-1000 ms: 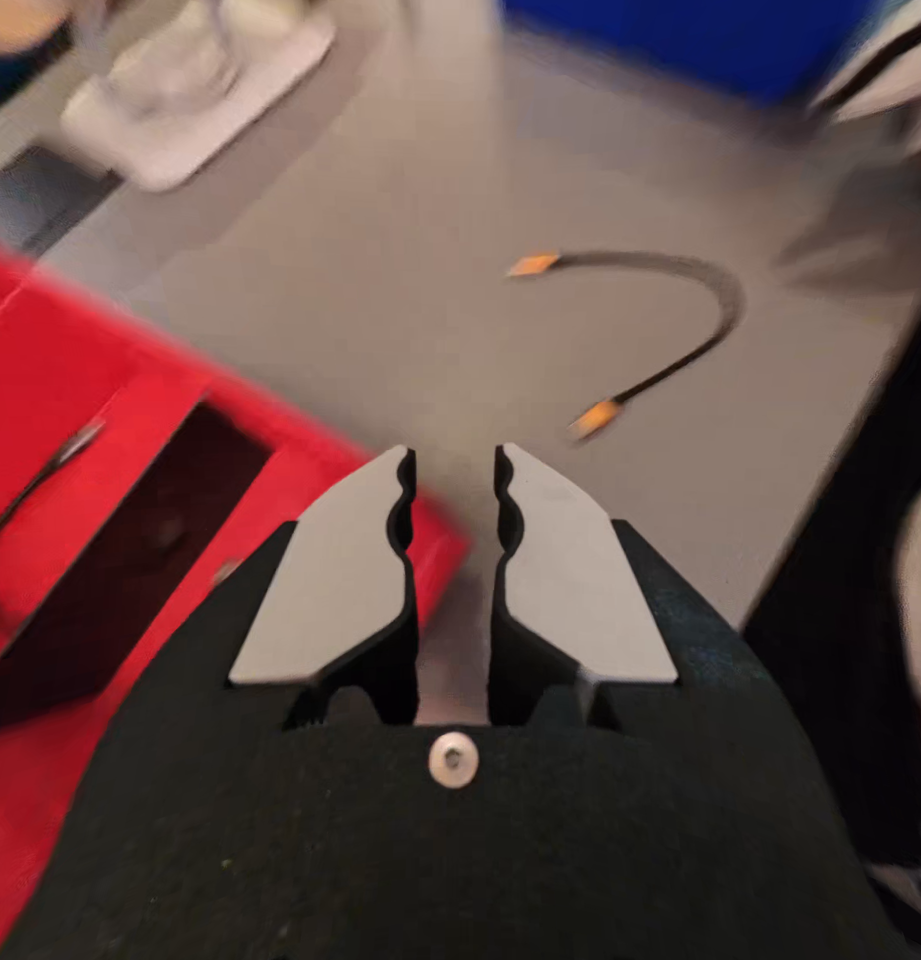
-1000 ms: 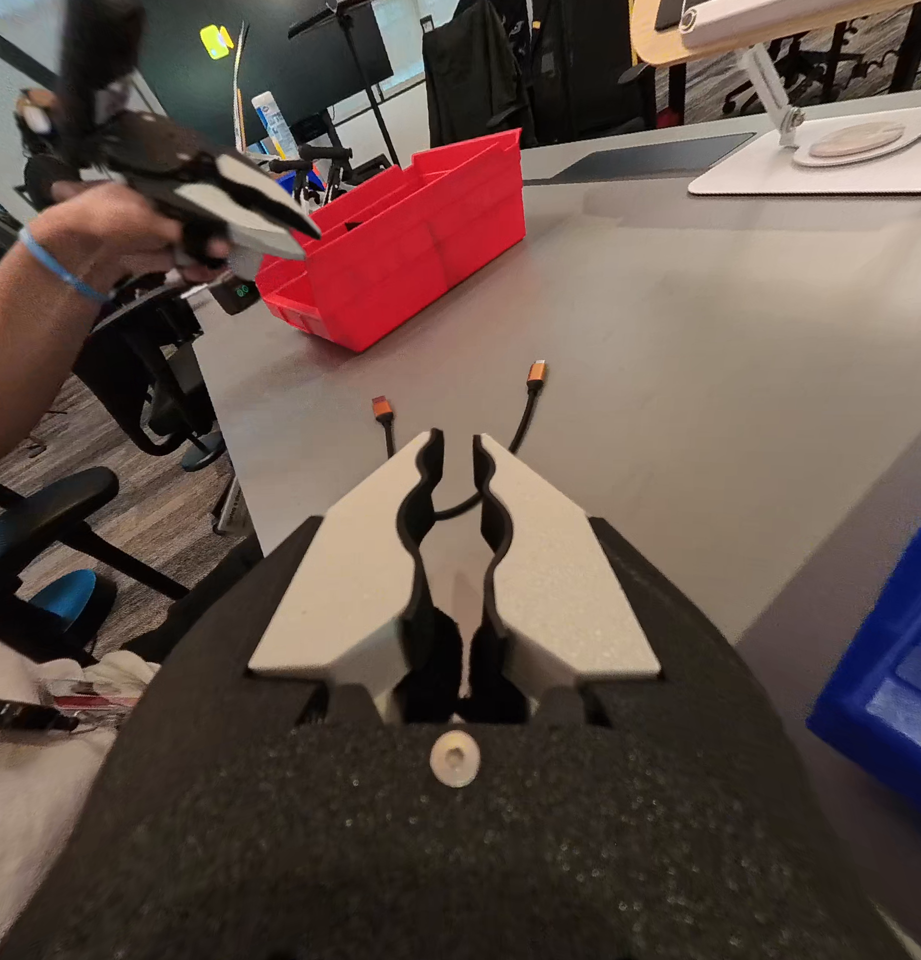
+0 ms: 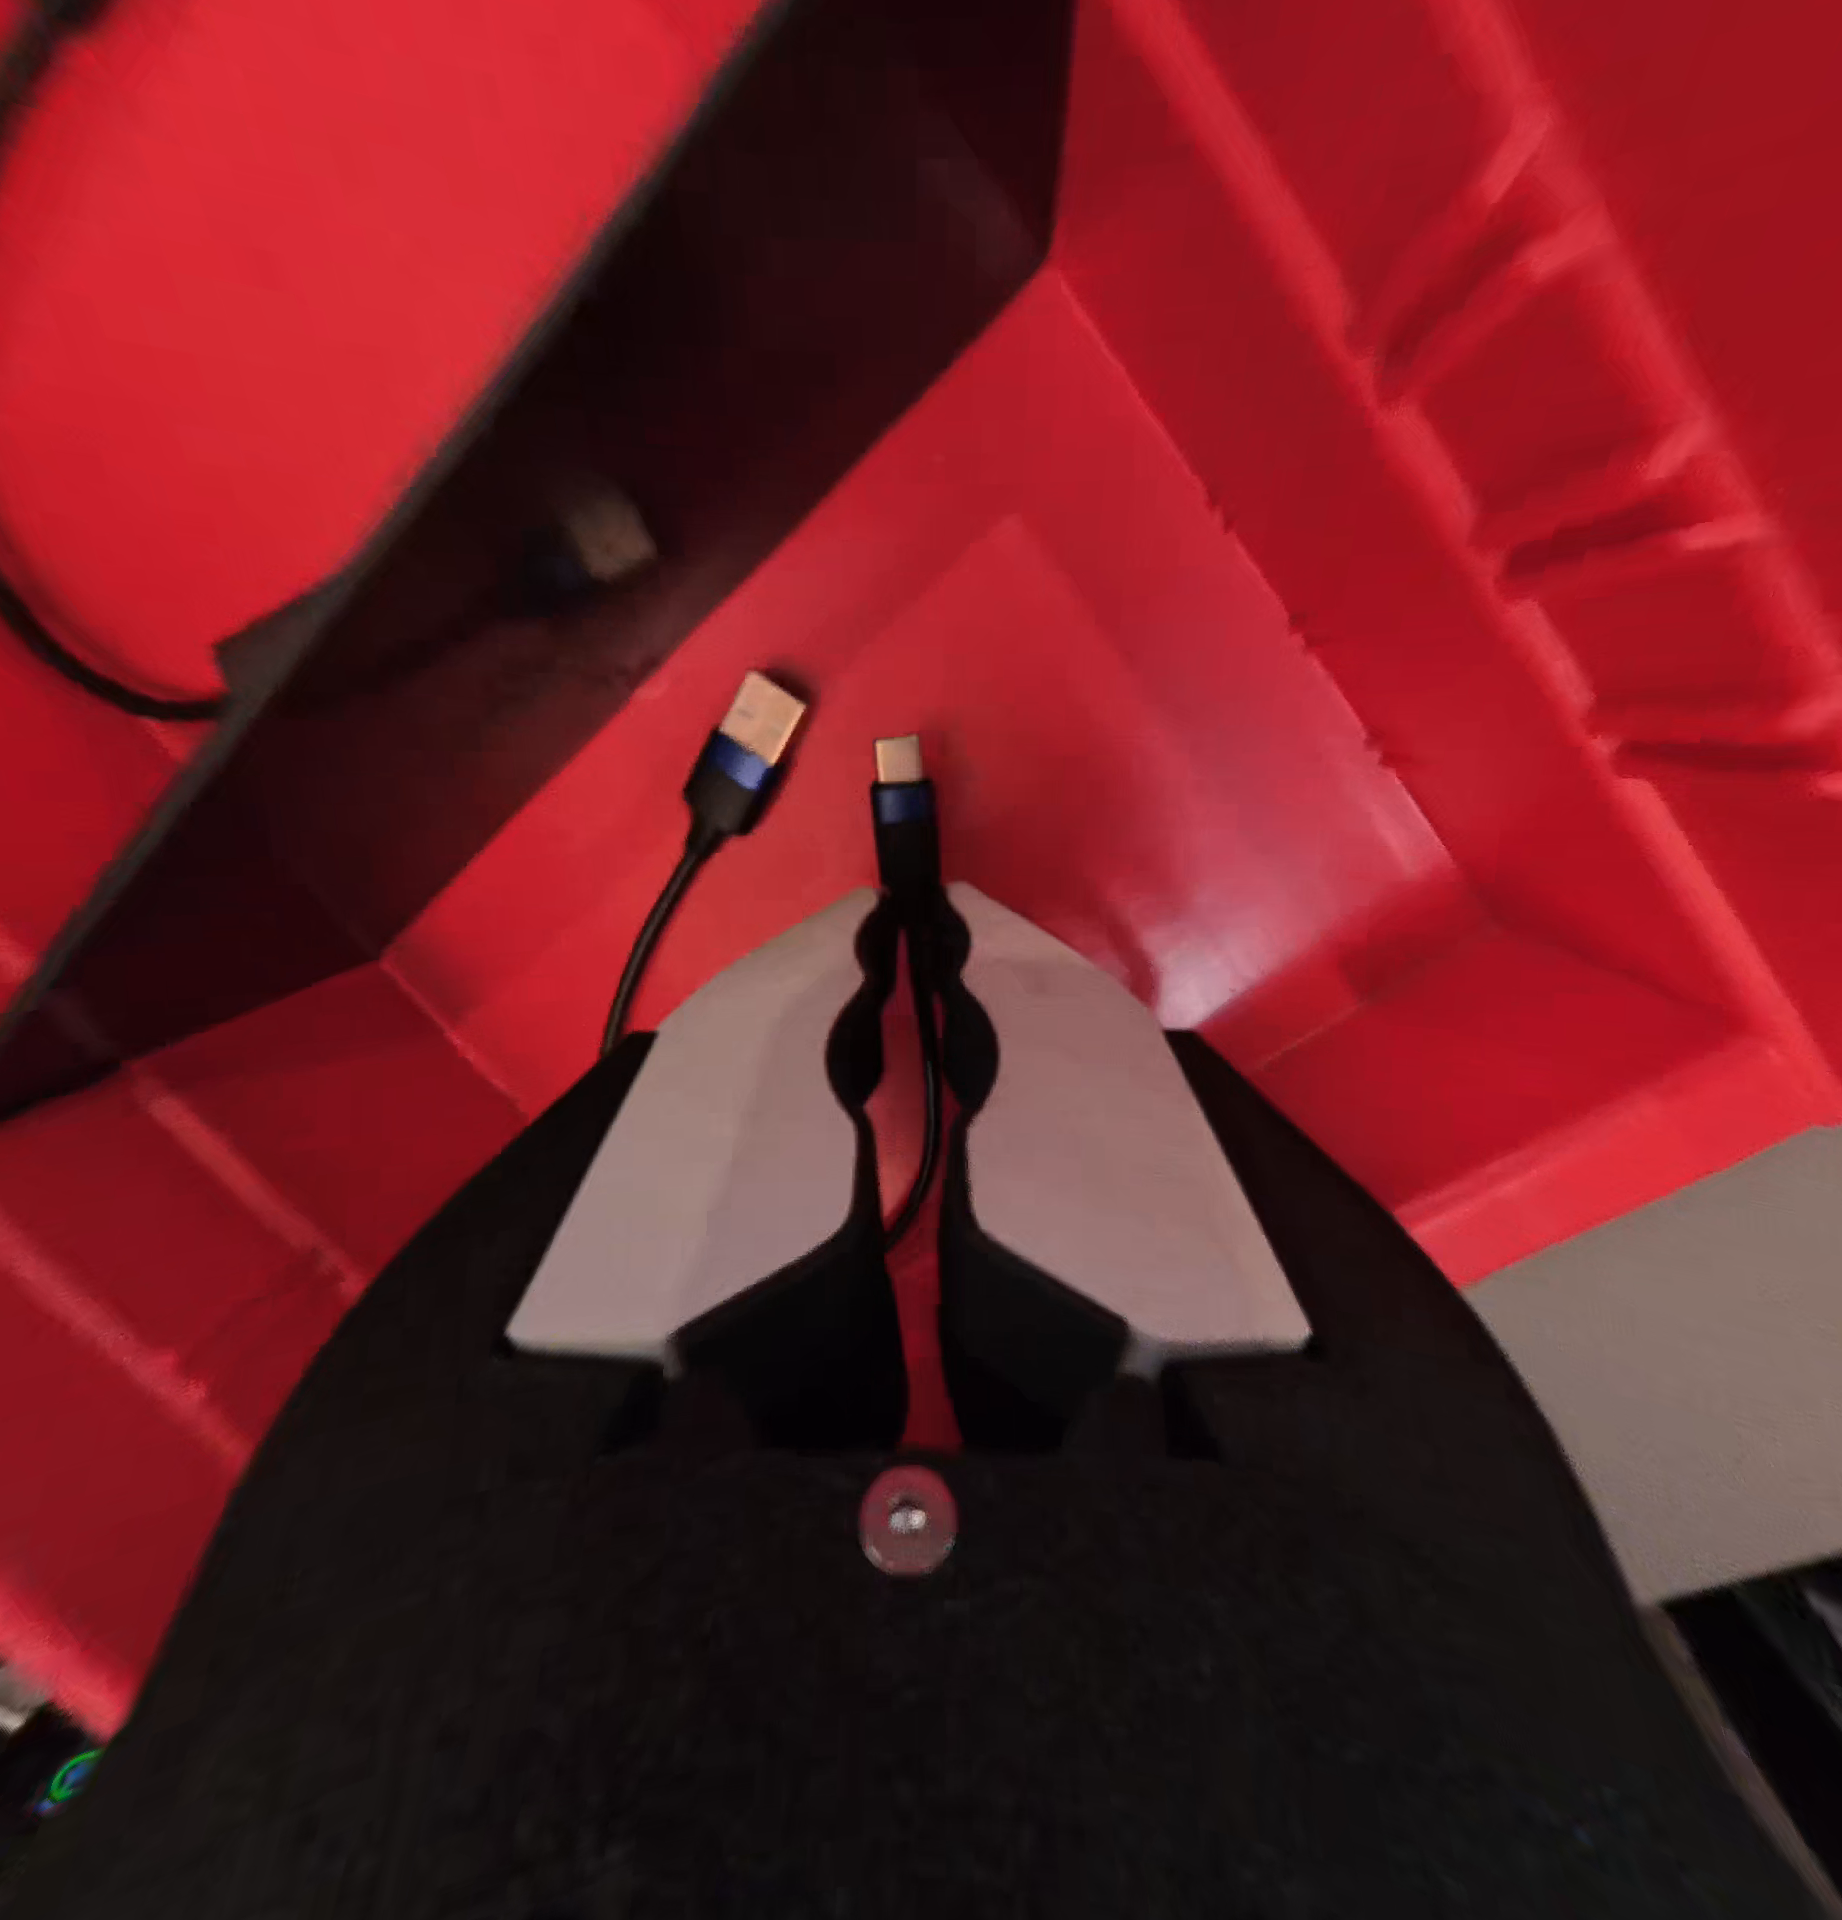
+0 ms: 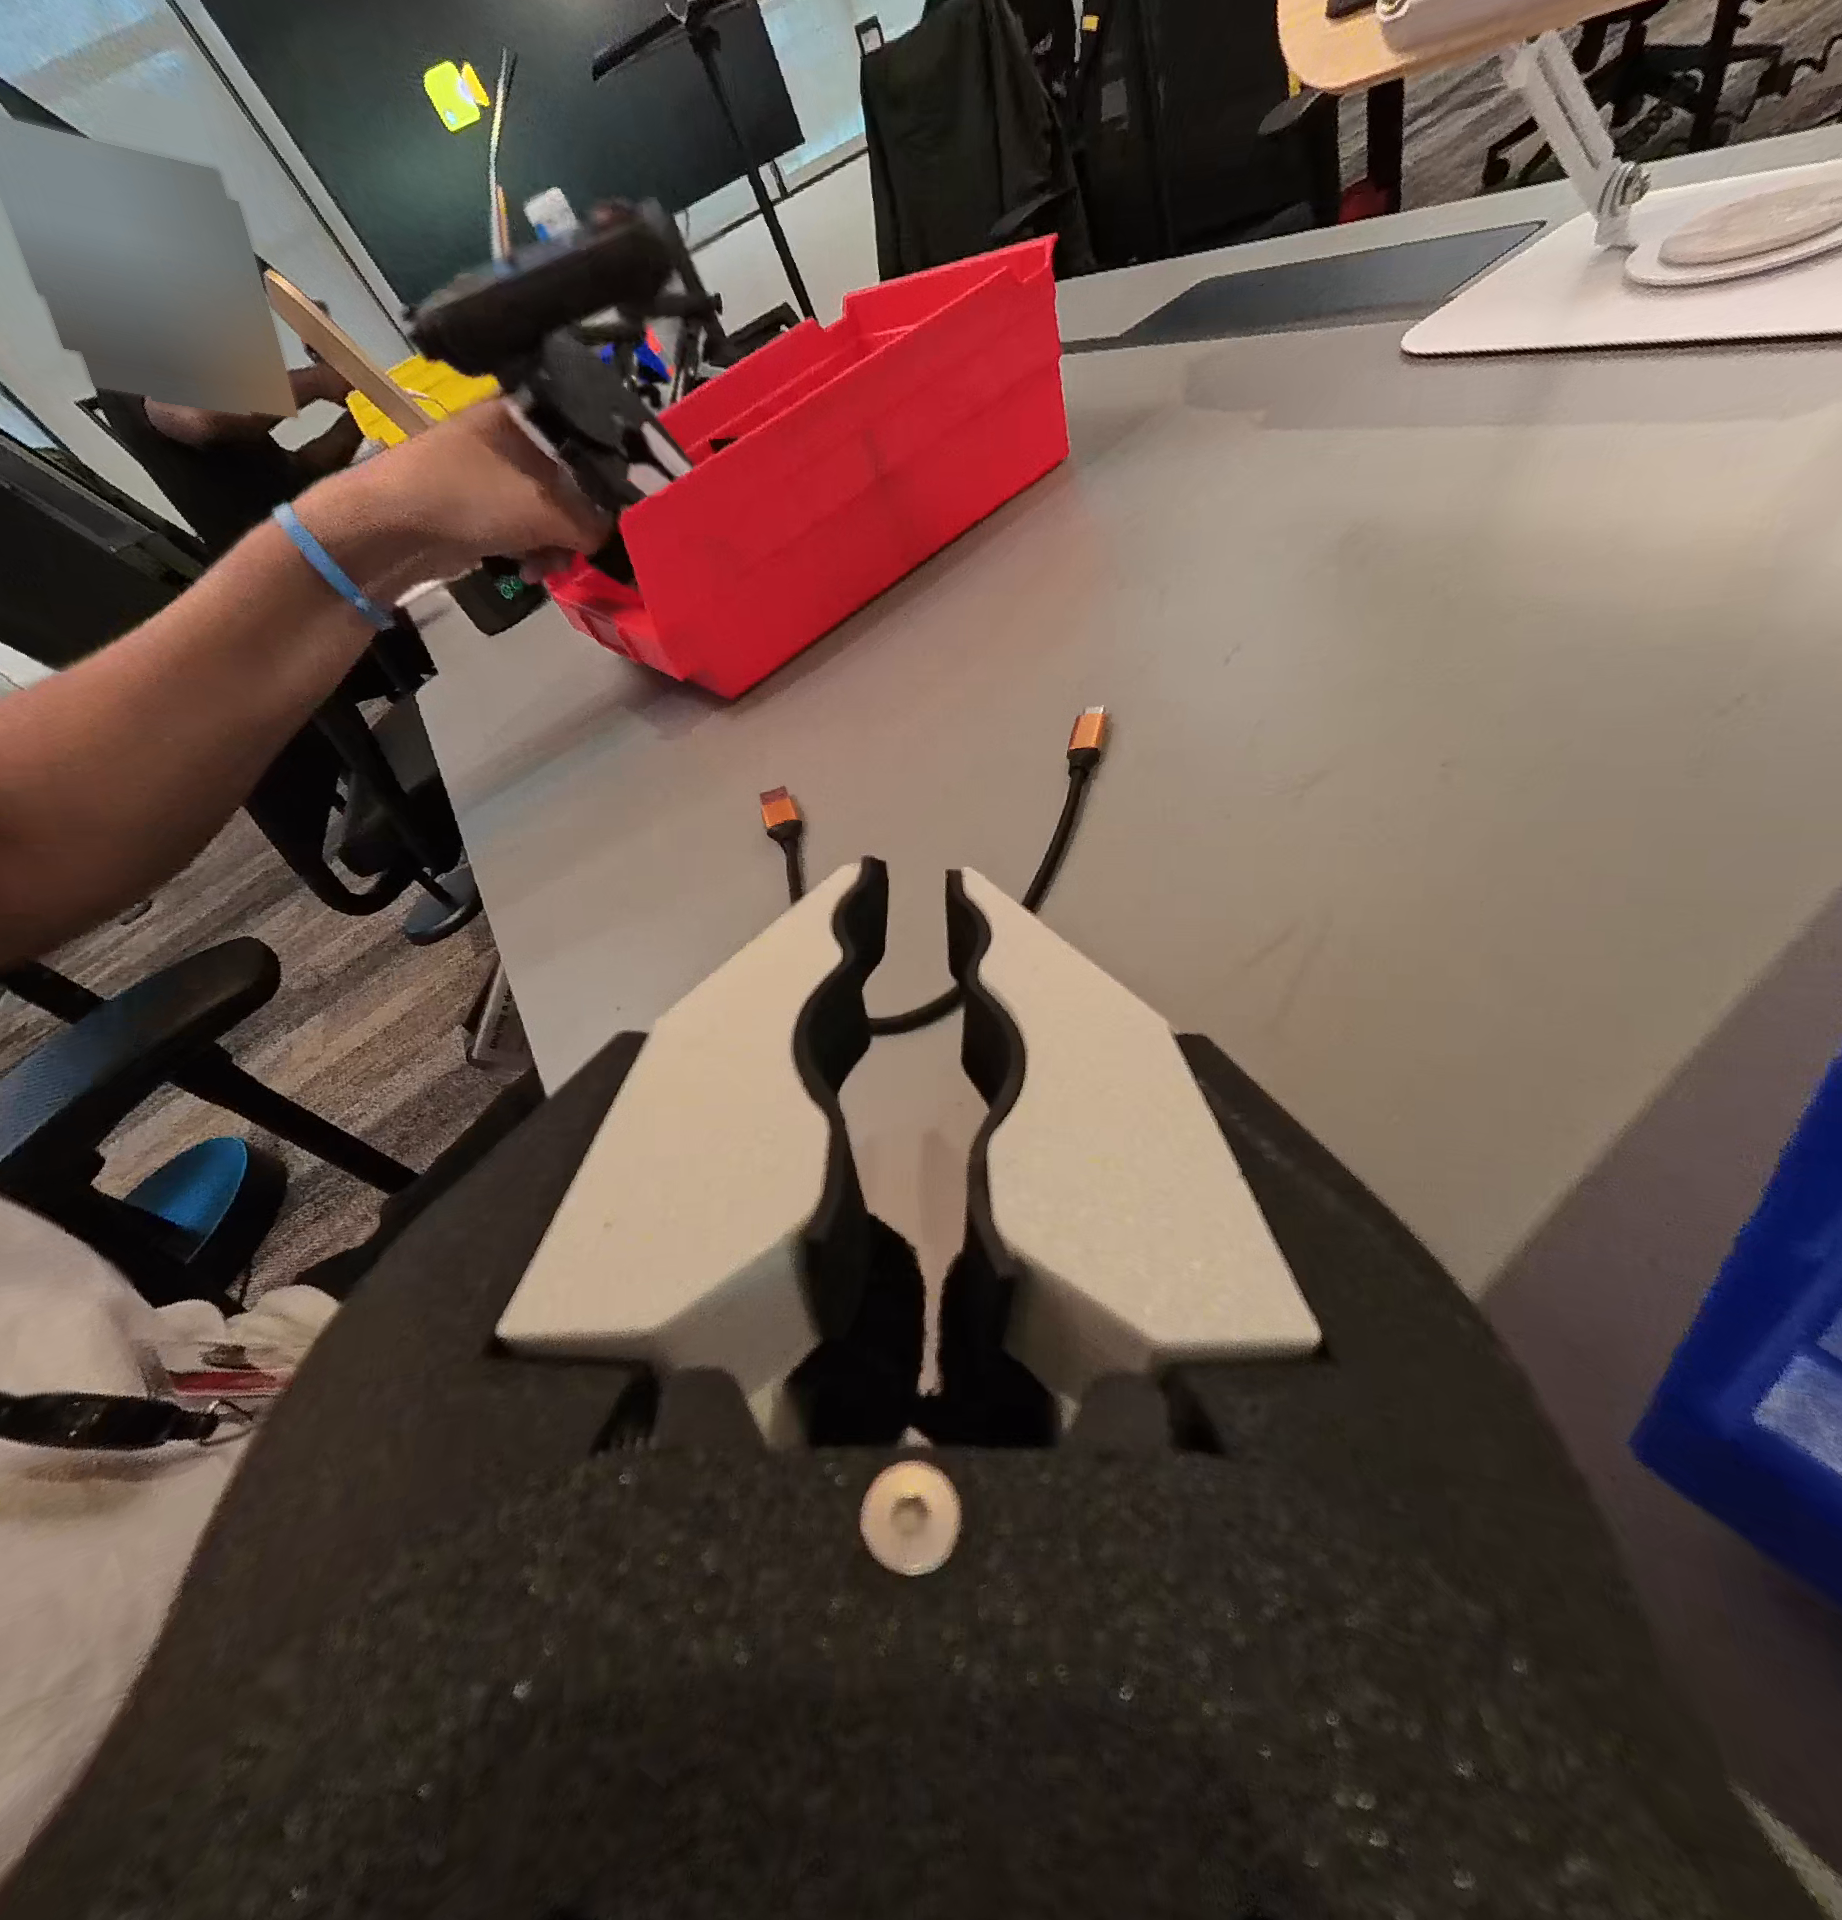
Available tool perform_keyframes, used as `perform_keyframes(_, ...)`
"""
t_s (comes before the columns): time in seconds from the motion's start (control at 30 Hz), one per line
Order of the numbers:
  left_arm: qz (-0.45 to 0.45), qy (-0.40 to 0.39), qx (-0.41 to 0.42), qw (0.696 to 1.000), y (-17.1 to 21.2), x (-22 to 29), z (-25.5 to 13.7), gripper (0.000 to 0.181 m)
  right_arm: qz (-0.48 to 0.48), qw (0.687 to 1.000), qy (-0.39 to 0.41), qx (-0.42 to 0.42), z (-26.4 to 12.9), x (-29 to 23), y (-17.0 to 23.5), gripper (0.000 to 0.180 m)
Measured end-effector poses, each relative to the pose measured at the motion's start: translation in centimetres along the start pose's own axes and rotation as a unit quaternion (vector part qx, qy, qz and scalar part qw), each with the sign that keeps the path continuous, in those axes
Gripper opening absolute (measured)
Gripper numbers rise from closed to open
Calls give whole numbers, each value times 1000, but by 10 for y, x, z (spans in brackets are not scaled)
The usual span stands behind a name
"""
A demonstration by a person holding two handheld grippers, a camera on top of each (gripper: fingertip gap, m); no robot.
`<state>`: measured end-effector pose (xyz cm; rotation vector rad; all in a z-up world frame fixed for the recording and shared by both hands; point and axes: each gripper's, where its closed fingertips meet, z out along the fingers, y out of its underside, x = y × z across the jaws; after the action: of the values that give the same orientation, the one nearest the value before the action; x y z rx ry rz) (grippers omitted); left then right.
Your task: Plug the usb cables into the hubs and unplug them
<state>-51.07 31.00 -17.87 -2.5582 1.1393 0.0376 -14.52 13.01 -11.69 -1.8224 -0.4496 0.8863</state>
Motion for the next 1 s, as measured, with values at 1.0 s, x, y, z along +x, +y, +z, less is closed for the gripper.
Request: perform_keyframes(1.0,99,379,266,881,-127,335,-77,33,-11,1000,-2,0,-3,-5,1,10)
